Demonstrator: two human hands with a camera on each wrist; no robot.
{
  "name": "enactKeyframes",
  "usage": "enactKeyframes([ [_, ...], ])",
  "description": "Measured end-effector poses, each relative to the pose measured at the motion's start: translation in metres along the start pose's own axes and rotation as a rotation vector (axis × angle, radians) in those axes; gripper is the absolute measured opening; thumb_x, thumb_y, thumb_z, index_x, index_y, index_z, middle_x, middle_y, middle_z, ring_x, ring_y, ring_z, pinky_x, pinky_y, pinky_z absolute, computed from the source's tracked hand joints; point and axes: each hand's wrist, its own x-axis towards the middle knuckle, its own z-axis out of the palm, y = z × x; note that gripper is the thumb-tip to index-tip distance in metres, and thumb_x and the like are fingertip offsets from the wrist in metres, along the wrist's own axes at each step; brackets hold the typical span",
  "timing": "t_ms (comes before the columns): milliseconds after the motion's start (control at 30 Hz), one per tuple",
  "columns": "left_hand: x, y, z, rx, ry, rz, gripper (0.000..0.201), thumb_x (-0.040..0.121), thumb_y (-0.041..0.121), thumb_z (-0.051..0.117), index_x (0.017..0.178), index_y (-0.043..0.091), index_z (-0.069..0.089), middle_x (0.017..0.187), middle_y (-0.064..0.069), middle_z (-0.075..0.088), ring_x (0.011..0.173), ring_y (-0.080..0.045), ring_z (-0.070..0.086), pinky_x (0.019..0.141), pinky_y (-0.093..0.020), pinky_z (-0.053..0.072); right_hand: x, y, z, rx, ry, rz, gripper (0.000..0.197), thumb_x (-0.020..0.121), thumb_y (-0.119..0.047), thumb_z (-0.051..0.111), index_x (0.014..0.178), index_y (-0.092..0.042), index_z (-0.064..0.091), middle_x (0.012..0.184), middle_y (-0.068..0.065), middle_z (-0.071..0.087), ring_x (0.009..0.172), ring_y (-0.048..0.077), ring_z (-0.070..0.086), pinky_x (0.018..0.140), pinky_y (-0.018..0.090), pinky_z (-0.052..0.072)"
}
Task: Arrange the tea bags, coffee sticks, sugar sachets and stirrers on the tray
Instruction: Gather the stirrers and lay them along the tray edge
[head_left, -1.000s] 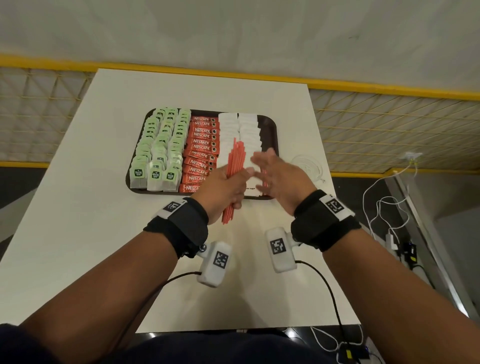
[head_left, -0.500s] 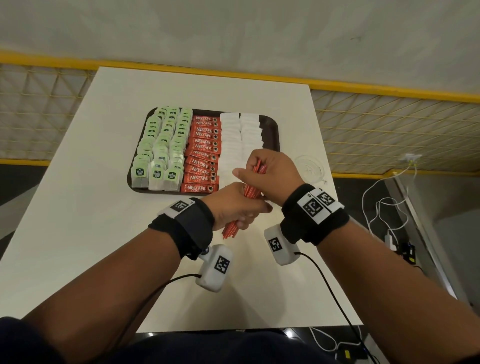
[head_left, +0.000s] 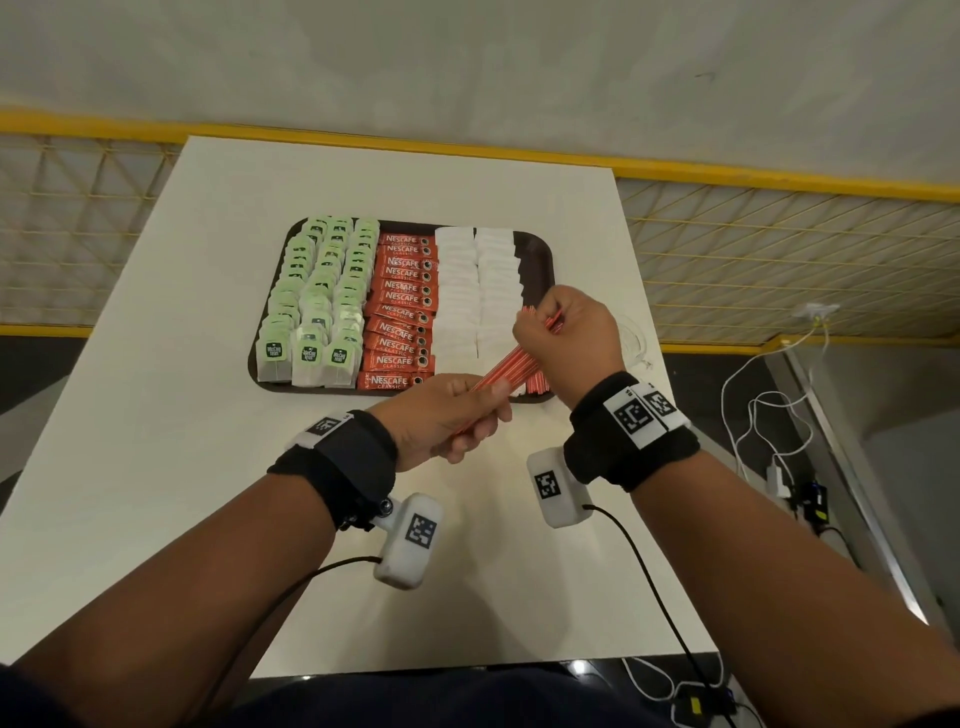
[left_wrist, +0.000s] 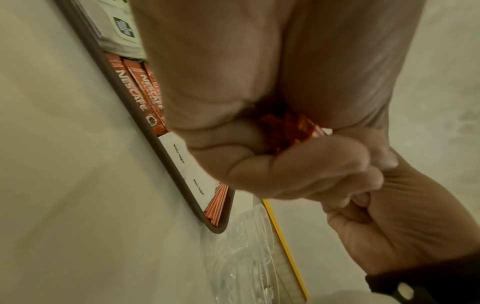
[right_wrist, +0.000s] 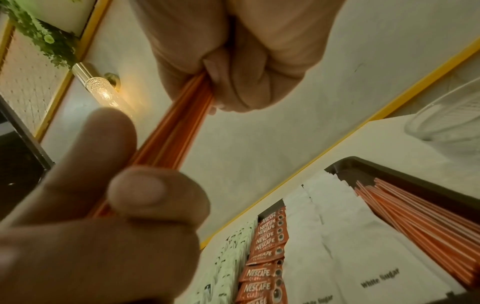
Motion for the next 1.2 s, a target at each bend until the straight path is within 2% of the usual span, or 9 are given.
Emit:
enactKeyframes([
  [100, 0.006, -0.001, -0.002, -0.167, 0.119, -0.046, 0.058, 0.089, 0.065, 0.044, 0.095, 0.011, 0.063, 0.066, 0.0, 0.054, 0.05, -0.009, 0.041, 0.043, -0.019, 0.036, 0.001, -0.003, -0.001, -0.01, 0.077, -0.032, 0.032, 0.087, -0.019, 0.065, 0.062, -0.019, 0.044, 0.057, -0.004, 0.047, 0.051, 0.005, 0.042, 0.052, 0.02, 0.04],
  [200, 0.011, -0.002, -0.005, -0.308, 0.216, -0.12, 0.064, 0.094, 0.066, 0.038, 0.102, 0.008, 0.065, 0.075, -0.004, 0.065, 0.054, -0.01, 0.052, 0.043, -0.018, 0.041, -0.003, -0.008, 0.003, -0.056, 0.112, -0.109, 0.031, 0.09, -0.023, 0.063, 0.065, -0.019, 0.045, 0.056, -0.009, 0.044, 0.052, 0.005, 0.043, 0.052, 0.015, 0.038],
  [367, 0.017, -0.001, -0.006, -0.498, 0.29, -0.143, 0.043, 0.095, 0.052, 0.053, 0.101, 0.01, 0.062, 0.074, -0.004, 0.064, 0.046, -0.006, 0.05, 0.033, -0.012, 0.036, -0.012, -0.011, 0.017, -0.107, -0.005, -0.24, 0.031, 0.097, -0.034, 0.054, 0.073, -0.016, 0.05, 0.062, -0.008, 0.048, 0.059, 0.014, 0.051, 0.056, 0.026, 0.043],
  [567, 0.025, -0.004, -0.014, -0.584, 0.333, -0.075, 0.023, 0.101, 0.027, 0.047, 0.087, 0.012, 0.056, 0.061, 0.002, 0.048, 0.04, -0.002, 0.036, 0.033, -0.01, 0.023, -0.01, -0.007, 0.015, -0.147, -0.097, -0.31, 0.042, 0.102, -0.037, 0.04, 0.081, -0.007, 0.06, 0.073, 0.004, 0.057, 0.069, 0.018, 0.055, 0.065, 0.039, 0.047],
  [733, 0.025, -0.006, -0.013, -0.495, 0.323, -0.043, 0.023, 0.101, 0.03, 0.048, 0.09, 0.012, 0.057, 0.065, 0.001, 0.05, 0.046, -0.004, 0.037, 0.037, -0.011, 0.023, -0.007, -0.006, 0.015, -0.233, -0.193, -0.35, 0.036, 0.105, -0.035, 0.035, 0.096, -0.013, 0.062, 0.083, -0.002, 0.059, 0.078, 0.012, 0.054, 0.071, 0.031, 0.046],
  [900, 0.028, -0.008, -0.012, -0.503, 0.303, -0.045, 0.025, 0.1, 0.035, 0.052, 0.091, 0.013, 0.06, 0.066, 0.001, 0.051, 0.045, -0.003, 0.034, 0.036, -0.012, 0.025, 0.003, -0.006, 0.012, -0.192, -0.281, -0.259, 0.042, 0.099, -0.05, 0.037, 0.105, -0.018, 0.063, 0.092, -0.009, 0.06, 0.081, 0.006, 0.056, 0.071, 0.022, 0.043],
  [1000, 0.034, -0.005, -0.015, -0.548, 0.349, -0.014, 0.024, 0.099, 0.034, 0.054, 0.09, 0.012, 0.058, 0.062, 0.001, 0.05, 0.042, -0.003, 0.032, 0.036, -0.012, 0.023, 0.007, -0.002, 0.011, 0.0, -0.312, -0.104, 0.051, 0.084, -0.059, 0.06, 0.125, -0.032, 0.049, 0.114, -0.01, 0.056, 0.092, 0.01, 0.062, 0.07, 0.027, 0.054],
  [1100, 0.042, -0.002, -0.02, -0.619, 0.364, 0.019, 0.021, 0.098, 0.033, 0.057, 0.098, 0.012, 0.06, 0.061, 0.003, 0.048, 0.041, -0.003, 0.031, 0.035, -0.011, 0.023, 0.006, 0.004, 0.01, 0.232, -0.353, 0.13, 0.063, 0.077, -0.042, 0.079, 0.128, -0.027, 0.046, 0.118, 0.002, 0.058, 0.079, 0.014, 0.067, 0.062, 0.031, 0.057],
  [1200, 0.049, -0.001, -0.021, -0.619, 0.331, 0.048, 0.019, 0.1, 0.028, 0.053, 0.106, 0.011, 0.06, 0.066, 0.002, 0.045, 0.042, -0.003, 0.031, 0.034, -0.012, 0.025, 0.007, 0.011, 0.013, 0.318, -0.441, 0.212, 0.039, 0.08, -0.028, 0.079, 0.112, -0.016, 0.06, 0.097, 0.007, 0.067, 0.061, 0.014, 0.062, 0.057, 0.03, 0.051],
])
